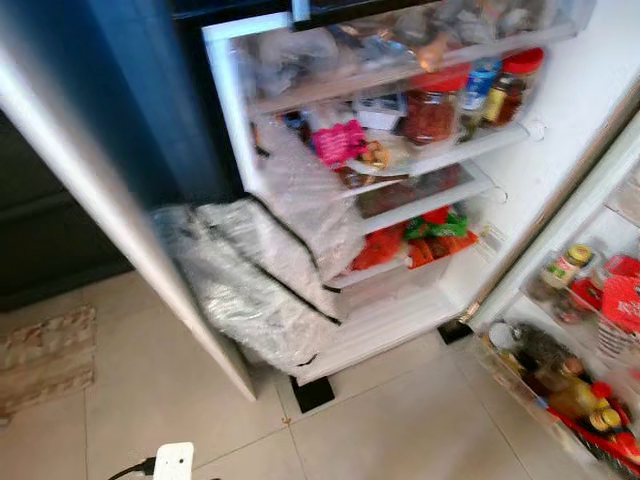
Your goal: Restocking fridge
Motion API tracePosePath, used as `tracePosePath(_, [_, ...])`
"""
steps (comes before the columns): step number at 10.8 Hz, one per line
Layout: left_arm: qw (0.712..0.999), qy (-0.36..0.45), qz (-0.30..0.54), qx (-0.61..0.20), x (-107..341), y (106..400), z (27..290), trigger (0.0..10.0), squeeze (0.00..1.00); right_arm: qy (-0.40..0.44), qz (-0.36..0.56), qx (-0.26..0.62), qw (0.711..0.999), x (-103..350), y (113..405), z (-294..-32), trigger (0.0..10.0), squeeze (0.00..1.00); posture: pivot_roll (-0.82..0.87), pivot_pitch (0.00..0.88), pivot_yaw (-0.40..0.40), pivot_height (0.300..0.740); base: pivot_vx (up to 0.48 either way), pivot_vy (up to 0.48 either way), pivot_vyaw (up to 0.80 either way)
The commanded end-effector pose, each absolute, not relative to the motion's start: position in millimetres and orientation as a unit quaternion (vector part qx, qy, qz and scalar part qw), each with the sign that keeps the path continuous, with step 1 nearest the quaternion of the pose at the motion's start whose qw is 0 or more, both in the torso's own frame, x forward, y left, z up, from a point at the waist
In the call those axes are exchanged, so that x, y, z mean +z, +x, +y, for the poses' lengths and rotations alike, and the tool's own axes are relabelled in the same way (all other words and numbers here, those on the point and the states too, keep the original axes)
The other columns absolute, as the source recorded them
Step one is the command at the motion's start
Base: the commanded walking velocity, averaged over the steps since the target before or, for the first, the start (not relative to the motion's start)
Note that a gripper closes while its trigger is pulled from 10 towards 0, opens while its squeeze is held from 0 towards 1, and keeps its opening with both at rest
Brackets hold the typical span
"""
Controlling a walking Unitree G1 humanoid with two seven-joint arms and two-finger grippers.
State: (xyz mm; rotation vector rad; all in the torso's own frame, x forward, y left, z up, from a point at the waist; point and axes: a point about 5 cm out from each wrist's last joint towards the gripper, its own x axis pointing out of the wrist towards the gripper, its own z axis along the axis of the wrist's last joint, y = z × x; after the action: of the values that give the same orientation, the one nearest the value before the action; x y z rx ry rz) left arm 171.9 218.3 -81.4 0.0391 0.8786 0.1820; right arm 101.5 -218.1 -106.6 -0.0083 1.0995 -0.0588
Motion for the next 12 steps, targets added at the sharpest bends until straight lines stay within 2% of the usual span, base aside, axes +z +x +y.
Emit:
tracePosePath(1, [0.889, 0.025, 0.448, 0.093, -87.2, 157.2, 223.8, 10.0, 0.0, 0.014, 0.508, -0.008, 0.861, -107.1, 107.8, -202.0, 10.0, 0.0, -0.05, 0.127, 0.038, 0.74, 0.0, 0.352, 0.0])
tracePosePath(7, [0.889, 0.028, 0.449, 0.084, -87.3, 158.5, 221.0, 10.0, 0.0, 0.013, 0.506, -0.015, 0.862, -107.1, 107.7, -201.6, 10.0, 0.0, -0.06, 0.09, 0.045, 0.74, 0.0, 0.352, 0.0])
tracePosePath(9, [0.889, 0.03, 0.449, 0.081, -87.3, 158.9, 220.1, 10.0, 0.0, 0.009, 0.507, -0.014, 0.862, -107.3, 107.3, -201.4, 10.0, 0.0, -0.06, 0.077, 0.045, 0.74, 0.0, 0.0, 0.0])
tracePosePath(12, [0.888, 0.028, 0.452, 0.079, -88.1, 157.5, 219.7, 10.0, 0.0, 0.007, 0.509, -0.011, 0.86, -107.8, 105.9, -200.9, 10.0, 0.0, -0.07, 0.063, 0.045, 0.74, 0.0, 0.29, 0.0])
